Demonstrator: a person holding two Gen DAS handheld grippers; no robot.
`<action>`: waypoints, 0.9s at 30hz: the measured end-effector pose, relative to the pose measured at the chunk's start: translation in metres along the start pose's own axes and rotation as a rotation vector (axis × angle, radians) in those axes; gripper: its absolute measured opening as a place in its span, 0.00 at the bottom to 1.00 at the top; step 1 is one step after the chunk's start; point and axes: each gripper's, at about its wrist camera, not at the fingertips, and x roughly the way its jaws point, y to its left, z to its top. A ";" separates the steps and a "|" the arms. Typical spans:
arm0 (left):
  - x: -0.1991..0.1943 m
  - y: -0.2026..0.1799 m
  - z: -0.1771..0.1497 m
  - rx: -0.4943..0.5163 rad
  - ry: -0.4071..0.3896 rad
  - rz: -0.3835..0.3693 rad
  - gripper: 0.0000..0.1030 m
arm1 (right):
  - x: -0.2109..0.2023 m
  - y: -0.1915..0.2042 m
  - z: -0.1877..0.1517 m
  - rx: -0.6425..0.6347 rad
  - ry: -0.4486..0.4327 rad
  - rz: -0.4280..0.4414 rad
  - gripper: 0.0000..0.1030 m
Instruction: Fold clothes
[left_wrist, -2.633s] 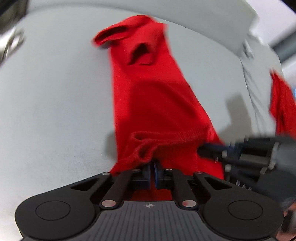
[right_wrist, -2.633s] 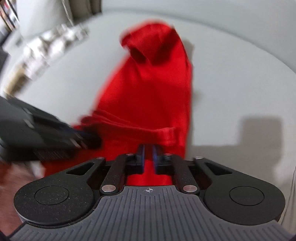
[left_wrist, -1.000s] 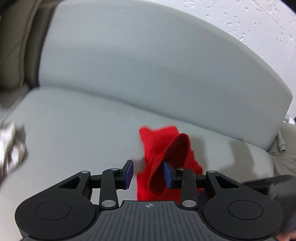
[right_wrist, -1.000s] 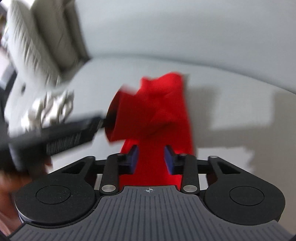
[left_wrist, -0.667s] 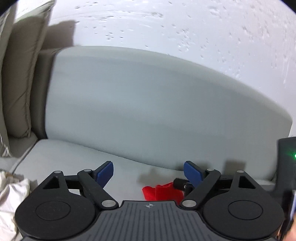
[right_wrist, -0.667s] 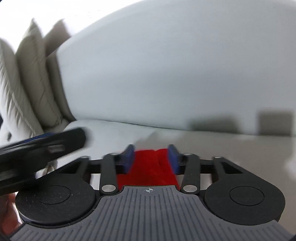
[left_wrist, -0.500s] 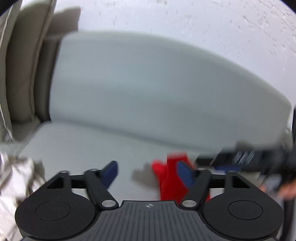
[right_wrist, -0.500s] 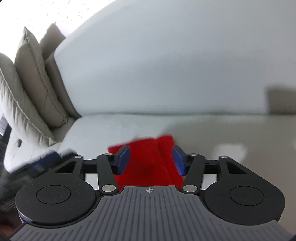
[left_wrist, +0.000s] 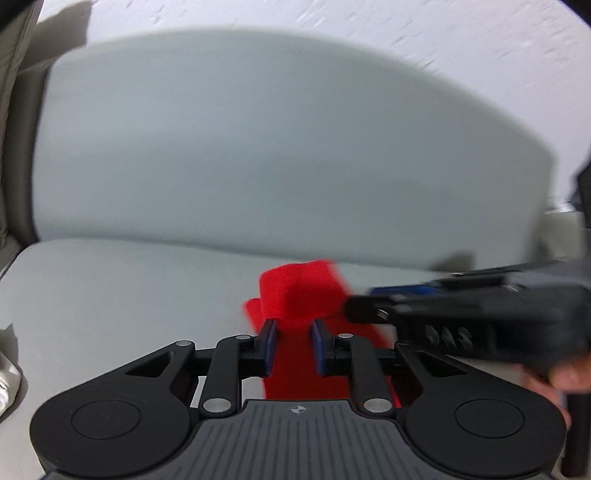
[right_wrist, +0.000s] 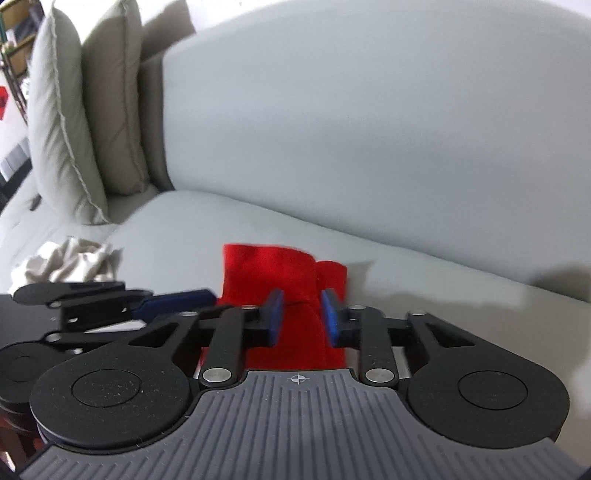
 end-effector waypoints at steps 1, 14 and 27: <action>0.007 0.001 -0.001 -0.004 0.017 0.007 0.18 | 0.006 0.002 -0.001 -0.016 0.017 -0.023 0.22; -0.034 0.029 -0.010 -0.110 -0.040 -0.087 0.38 | -0.010 -0.018 0.006 0.074 0.046 0.013 0.53; 0.032 0.008 0.007 -0.086 0.073 0.023 0.31 | 0.050 -0.026 0.012 0.115 0.110 -0.004 0.45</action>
